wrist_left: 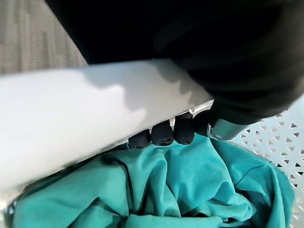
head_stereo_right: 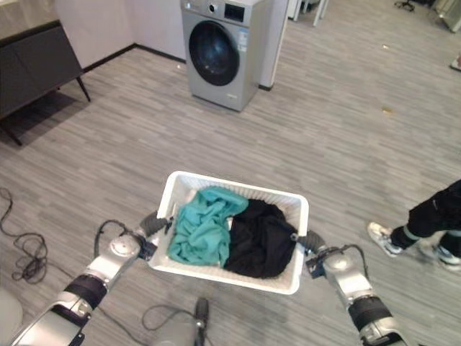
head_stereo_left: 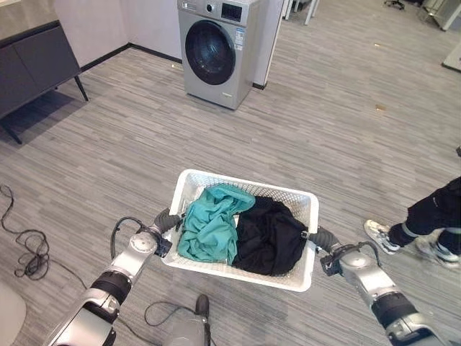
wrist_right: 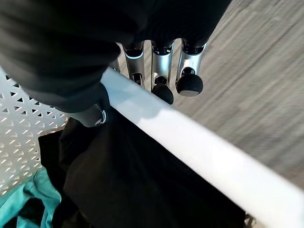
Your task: Grab the laundry basket,head to the washer,open it,put in the laundry and shut it.
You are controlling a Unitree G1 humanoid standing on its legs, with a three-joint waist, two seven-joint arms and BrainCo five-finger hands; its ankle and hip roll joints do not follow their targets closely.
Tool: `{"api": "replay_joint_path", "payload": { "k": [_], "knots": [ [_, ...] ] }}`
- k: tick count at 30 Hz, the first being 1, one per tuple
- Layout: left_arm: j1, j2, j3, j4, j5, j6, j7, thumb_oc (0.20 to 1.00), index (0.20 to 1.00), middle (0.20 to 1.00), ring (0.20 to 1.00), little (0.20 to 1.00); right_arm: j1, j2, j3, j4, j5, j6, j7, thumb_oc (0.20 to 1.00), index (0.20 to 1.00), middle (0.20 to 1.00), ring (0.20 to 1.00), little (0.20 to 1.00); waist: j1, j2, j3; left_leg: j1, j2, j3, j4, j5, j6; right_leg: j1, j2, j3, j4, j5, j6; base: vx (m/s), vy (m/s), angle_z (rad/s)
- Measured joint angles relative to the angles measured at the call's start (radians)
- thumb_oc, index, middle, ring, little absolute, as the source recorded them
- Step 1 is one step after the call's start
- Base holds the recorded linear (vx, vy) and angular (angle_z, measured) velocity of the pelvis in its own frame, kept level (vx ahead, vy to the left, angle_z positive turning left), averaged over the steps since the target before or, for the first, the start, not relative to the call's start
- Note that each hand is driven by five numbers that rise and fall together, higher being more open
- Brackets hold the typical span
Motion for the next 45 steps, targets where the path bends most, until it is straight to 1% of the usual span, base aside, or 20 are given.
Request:
{"api": "replay_joint_path", "payload": {
  "k": [3,5,7,10,13,14,17,18,21,22,25,29,31,33,35,37,38,40,43,45],
  "knots": [
    [-0.028,-0.001,0.016,-0.026,0.001,0.003,0.009,0.2,0.2,0.2,0.2,0.2,0.007,-0.002,-0.009,-0.02,-0.001,0.0,0.0,0.2,0.2,0.2,0.2,0.2,-0.013,0.08,0.036,0.129,0.015,-0.061,-0.065,-0.058,0.049,-0.16,-0.017,-0.038,-0.006,-0.125,-0.023,0.49,0.051,0.07],
    [-0.044,0.005,0.018,-0.029,0.002,0.003,0.015,0.2,0.2,0.2,0.2,0.2,0.009,0.003,-0.013,-0.019,-0.001,-0.001,0.001,0.2,0.2,0.2,0.2,0.2,-0.046,0.096,0.048,0.191,0.038,-0.105,-0.094,-0.047,-0.013,-0.253,0.022,-0.037,-0.22,-0.135,-0.009,0.6,-0.086,0.73],
    [-0.033,-0.001,0.017,-0.033,0.002,0.0,0.017,0.2,0.2,0.2,0.2,0.2,0.008,-0.003,-0.015,-0.018,-0.001,-0.006,0.001,0.2,0.2,0.2,0.2,0.2,-0.064,0.087,0.047,0.248,0.039,-0.113,-0.088,-0.095,-0.09,-0.316,0.007,-0.051,-0.492,-0.065,-0.006,0.56,-0.143,0.61],
    [-0.021,-0.017,0.025,-0.024,0.012,0.001,0.019,0.2,0.2,0.2,0.2,0.2,0.011,-0.006,-0.018,-0.011,-0.001,-0.011,0.003,0.2,0.2,0.2,0.2,0.2,-0.066,0.08,0.045,0.308,0.041,-0.145,-0.093,-0.154,-0.125,-0.362,-0.029,0.008,-0.841,0.122,0.046,0.58,-0.155,0.38],
    [-0.014,-0.023,0.018,0.011,0.022,0.003,0.019,0.2,0.2,0.2,0.2,0.2,0.025,0.018,-0.021,0.005,-0.001,-0.01,0.003,0.2,0.2,0.2,0.2,0.2,-0.064,0.066,0.038,0.406,0.074,-0.161,-0.092,-0.244,-0.175,-0.334,-0.061,-0.033,-0.9,0.12,0.064,0.57,-0.197,0.4],
    [-0.014,-0.031,0.017,0.017,0.038,0.003,0.019,0.2,0.2,0.2,0.2,0.2,0.036,0.023,-0.024,0.012,0.0,-0.01,0.005,0.2,0.2,0.2,0.2,0.2,-0.069,0.059,0.025,0.431,0.091,-0.166,-0.066,-0.285,-0.208,-0.302,-0.069,-0.038,-0.876,0.178,0.073,0.43,-0.18,0.44],
    [-0.014,-0.07,0.02,0.013,0.051,0.002,0.02,0.2,0.2,0.2,0.2,0.2,0.039,0.001,-0.038,0.027,0.0,-0.009,0.005,0.2,0.2,0.2,0.2,0.2,-0.083,0.093,0.011,0.444,0.187,-0.165,0.056,-0.277,-0.283,-0.276,-0.002,-0.069,-0.748,0.247,0.007,0.62,-0.368,0.56],
    [-0.012,-0.078,0.017,0.013,0.051,0.002,0.019,0.2,0.2,0.2,0.2,0.2,0.038,-0.014,-0.038,0.024,0.002,-0.01,0.007,0.2,0.2,0.2,0.2,0.2,-0.088,0.101,0.008,0.397,0.229,-0.165,0.208,-0.255,-0.313,-0.242,0.037,-0.094,-0.712,0.206,-0.07,0.47,-0.417,0.43],
    [-0.016,-0.085,0.018,0.014,0.049,-0.011,0.02,0.2,0.2,0.2,0.2,0.2,0.014,-0.037,-0.053,0.024,0.011,-0.038,0.007,0.2,0.2,0.2,0.2,0.2,-0.081,0.099,-0.005,0.194,0.301,-0.157,0.702,-0.102,-0.293,-0.185,0.105,-0.111,-0.69,0.131,-0.131,0.33,-0.346,-0.06],
    [-0.014,-0.082,0.019,0.009,0.047,-0.015,0.019,0.2,0.2,0.2,0.2,0.2,0.001,-0.041,-0.054,0.024,0.018,-0.041,0.002,0.2,0.2,0.2,0.2,0.2,-0.079,0.09,-0.009,0.135,0.307,-0.144,0.791,-0.096,-0.279,-0.161,0.125,-0.101,-0.703,0.109,-0.151,0.37,-0.315,-0.22],
    [-0.028,-0.083,0.019,0.004,0.038,-0.017,0.02,0.2,0.2,0.2,0.2,0.2,-0.011,-0.049,-0.051,0.029,0.026,-0.047,-0.006,0.2,0.2,0.2,0.2,0.2,-0.081,0.053,0.007,0.013,0.326,-0.092,0.827,-0.117,-0.241,-0.063,0.154,-0.096,-0.753,0.057,-0.179,0.42,-0.19,-0.06],
    [-0.023,-0.079,0.016,-0.008,0.037,-0.015,0.02,0.2,0.2,0.2,0.2,0.2,0.004,-0.047,-0.052,0.019,0.045,-0.049,-0.019,0.2,0.2,0.2,0.2,0.2,-0.055,0.012,0.012,-0.158,0.303,0.016,0.469,-0.127,-0.235,0.071,0.166,-0.108,-0.882,0.081,-0.167,0.36,0.017,-0.03],
    [-0.027,-0.077,0.015,-0.007,0.037,-0.016,0.02,0.2,0.2,0.2,0.2,0.2,0.021,-0.039,-0.054,0.017,0.045,-0.052,-0.02,0.2,0.2,0.2,0.2,0.2,-0.056,0.013,0.007,-0.151,0.276,0.064,0.08,-0.089,-0.255,0.115,0.179,-0.12,-0.957,0.07,-0.14,0.39,0.083,0.09],
    [-0.016,-0.078,0.015,0.009,0.037,-0.013,0.02,0.2,0.2,0.2,0.2,0.2,0.02,-0.022,-0.051,0.033,0.044,-0.051,-0.02,0.2,0.2,0.2,0.2,0.2,-0.034,0.033,0.024,-0.155,0.226,-0.006,-0.176,-0.021,-0.265,0.176,0.209,-0.1,-0.982,0.067,-0.148,0.36,0.056,-0.17],
    [-0.002,-0.069,0.01,0.01,0.037,-0.013,0.018,0.2,0.2,0.2,0.2,0.2,0.024,-0.017,-0.041,0.035,0.044,-0.052,-0.02,0.2,0.2,0.2,0.2,0.2,-0.018,0.036,0.025,-0.178,0.187,-0.001,-0.16,-0.001,-0.256,0.215,0.207,-0.084,-0.994,0.044,-0.124,0.54,0.112,-0.36],
    [0.03,-0.046,0.012,0.009,0.036,-0.016,0.019,0.2,0.2,0.2,0.2,0.2,0.002,0.022,-0.02,0.089,0.043,-0.052,-0.019,0.2,0.2,0.2,0.2,0.2,0.045,0.044,0.023,-0.097,0.137,-0.068,-0.086,0.024,-0.209,0.303,0.19,0.035,-0.968,-0.047,-0.12,0.92,0.329,-1.27],
    [0.038,-0.041,0.008,0.012,0.031,-0.016,0.019,0.2,0.2,0.2,0.2,0.2,0.001,0.027,-0.005,0.096,0.041,-0.053,-0.017,0.2,0.2,0.2,0.2,0.2,0.044,0.059,0.02,-0.056,0.133,-0.063,-0.05,0.037,-0.161,0.311,0.188,0.052,-0.88,-0.11,-0.1,0.56,0.258,-1.37],
    [0.063,-0.036,0.02,0.008,0.029,-0.017,0.026,0.2,0.2,0.2,0.2,0.2,0.033,0.055,-0.008,0.094,0.04,-0.054,-0.02,0.2,0.2,0.2,0.2,0.2,0.041,0.043,0.006,0.013,0.118,-0.029,-0.084,0.079,-0.138,0.198,0.133,0.025,-0.574,-0.195,-0.029,0.21,0.178,-0.44],
    [0.042,-0.029,0.008,-0.004,0.029,-0.023,0.021,0.2,0.2,0.2,0.2,0.2,0.042,0.053,-0.021,0.088,0.04,-0.054,-0.018,0.2,0.2,0.2,0.2,0.2,0.003,0.027,-0.001,0.083,0.045,-0.034,-0.13,0.048,-0.09,0.024,0.035,0.034,-0.195,-0.166,0.058,0.22,0.164,0.13],
    [0.031,-0.028,0.007,0.0,0.029,-0.024,0.024,0.2,0.2,0.2,0.2,0.2,0.041,0.06,-0.027,0.088,0.041,-0.055,-0.019,0.2,0.2,0.2,0.2,0.2,-0.011,0.043,0.01,0.126,0.031,-0.05,-0.129,0.032,-0.079,-0.023,0.002,0.031,-0.114,-0.16,0.049,0.2,0.031,0.23]
  ]
}}
